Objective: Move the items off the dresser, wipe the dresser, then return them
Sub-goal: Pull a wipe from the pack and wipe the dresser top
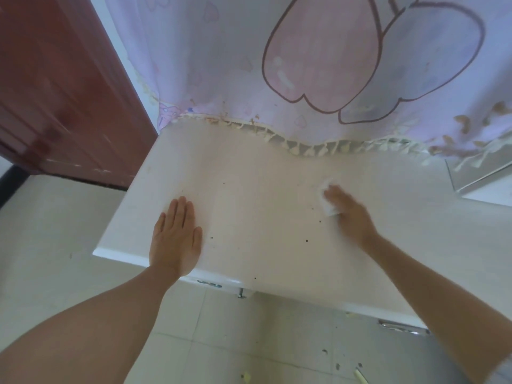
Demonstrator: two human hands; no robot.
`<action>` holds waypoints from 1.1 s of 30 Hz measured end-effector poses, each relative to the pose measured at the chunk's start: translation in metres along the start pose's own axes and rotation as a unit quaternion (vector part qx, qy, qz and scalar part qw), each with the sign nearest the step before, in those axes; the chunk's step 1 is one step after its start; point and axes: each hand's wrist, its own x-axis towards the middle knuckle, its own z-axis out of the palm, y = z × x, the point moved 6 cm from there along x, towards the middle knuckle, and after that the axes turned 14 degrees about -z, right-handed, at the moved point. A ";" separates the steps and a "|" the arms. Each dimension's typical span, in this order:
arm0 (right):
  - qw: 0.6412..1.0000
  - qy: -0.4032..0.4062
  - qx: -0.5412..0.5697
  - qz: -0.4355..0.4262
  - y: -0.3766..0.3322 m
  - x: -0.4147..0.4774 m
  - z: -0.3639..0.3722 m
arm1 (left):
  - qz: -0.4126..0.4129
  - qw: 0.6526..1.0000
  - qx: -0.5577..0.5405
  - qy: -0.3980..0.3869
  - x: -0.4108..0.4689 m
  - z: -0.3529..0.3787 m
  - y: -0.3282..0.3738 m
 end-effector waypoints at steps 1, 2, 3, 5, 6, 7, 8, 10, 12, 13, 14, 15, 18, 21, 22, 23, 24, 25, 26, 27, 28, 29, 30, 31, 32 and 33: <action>0.998 -0.024 0.022 -0.057 -0.026 -0.011 0.017 | 0.002 1.000 -0.004 0.002 0.000 0.000 0.000; 0.991 -0.046 0.034 -0.123 -0.051 -0.024 0.034 | 0.004 1.000 -0.008 0.006 0.000 0.000 0.000; 0.984 -0.070 0.050 -0.158 -0.077 -0.038 0.047 | 0.005 1.000 -0.010 0.007 -0.001 0.000 0.000; 0.971 -0.118 0.071 -0.194 -0.111 -0.062 0.065 | 0.008 1.000 -0.012 0.007 -0.001 0.000 0.000; 0.966 -0.134 0.068 -0.209 -0.126 -0.069 0.067 | 0.009 1.000 -0.015 0.010 -0.001 0.000 0.000; 0.959 -0.152 0.063 -0.229 -0.135 -0.075 0.069 | 0.009 1.000 -0.012 0.012 -0.001 0.000 0.000; 0.948 -0.172 0.064 -0.259 -0.144 -0.079 0.069 | 0.008 1.000 -0.008 0.013 -0.001 -0.001 0.001; 0.931 -0.188 0.093 -0.299 -0.163 -0.087 0.070 | 0.008 1.000 -0.017 0.012 -0.001 -0.001 0.001; 0.948 -0.142 0.163 -0.234 -0.167 -0.077 0.062 | 0.007 1.000 -0.017 0.012 -0.002 -0.002 0.000; 0.966 -0.070 0.177 -0.175 -0.156 -0.059 0.051 | 0.007 1.000 -0.016 0.014 -0.001 -0.003 0.001; 0.979 -0.001 0.168 -0.114 -0.136 -0.040 0.037 | 0.007 1.000 -0.020 0.013 -0.001 -0.003 0.001; 0.988 0.054 0.134 -0.062 -0.113 -0.023 0.024 | 0.007 1.000 -0.027 0.010 -0.002 -0.005 0.003; 0.990 0.112 -0.018 0.082 -0.040 0.003 -0.009 | 0.008 1.000 -0.027 0.010 -0.002 -0.004 0.001; 0.971 0.062 -0.068 0.221 0.002 -0.011 0.001 | 0.014 1.000 -0.015 0.011 -0.002 -0.002 0.002; 0.972 0.053 -0.065 0.221 0.003 -0.014 0.012 | 0.018 1.000 -0.013 0.000 -0.003 -0.002 0.004; 0.974 0.043 -0.065 0.215 0.001 -0.015 0.022 | 0.024 1.000 -0.012 -0.017 -0.002 -0.003 0.005; 0.974 0.030 -0.066 0.216 0.000 -0.014 0.028 | 0.036 0.999 -0.006 -0.036 0.000 -0.004 0.003; 0.974 0.023 -0.073 0.213 0.000 -0.010 0.030 | 0.054 0.997 -0.007 -0.055 0.003 -0.009 -0.002; 0.974 0.016 -0.076 0.214 -0.004 -0.005 0.029 | 0.087 0.994 -0.019 -0.062 0.010 -0.015 -0.012; 0.975 0.016 -0.074 0.211 -0.010 0.002 0.026 | 0.132 0.990 -0.025 -0.042 0.017 -0.023 -0.026; 0.977 0.022 -0.075 0.197 -0.017 0.011 0.028 | 0.160 0.987 -0.010 0.004 0.027 -0.030 -0.044; 0.981 0.037 -0.080 0.174 -0.030 0.022 0.031 | 0.147 0.989 0.016 0.002 0.039 -0.029 -0.065; 0.986 0.043 -0.076 0.141 -0.048 0.035 0.039 | 0.122 0.992 0.034 -0.014 0.049 -0.025 -0.086; 0.992 0.049 -0.074 0.089 -0.071 0.048 0.051 | 0.108 0.993 0.039 -0.022 0.055 -0.018 -0.100; 0.996 0.049 -0.066 0.030 -0.096 0.058 0.067 | 0.100 0.994 0.035 -0.029 0.058 -0.012 -0.106; 0.998 0.025 -0.056 -0.034 -0.127 0.067 0.085 | 0.093 0.995 0.015 -0.036 0.058 -0.009 -0.106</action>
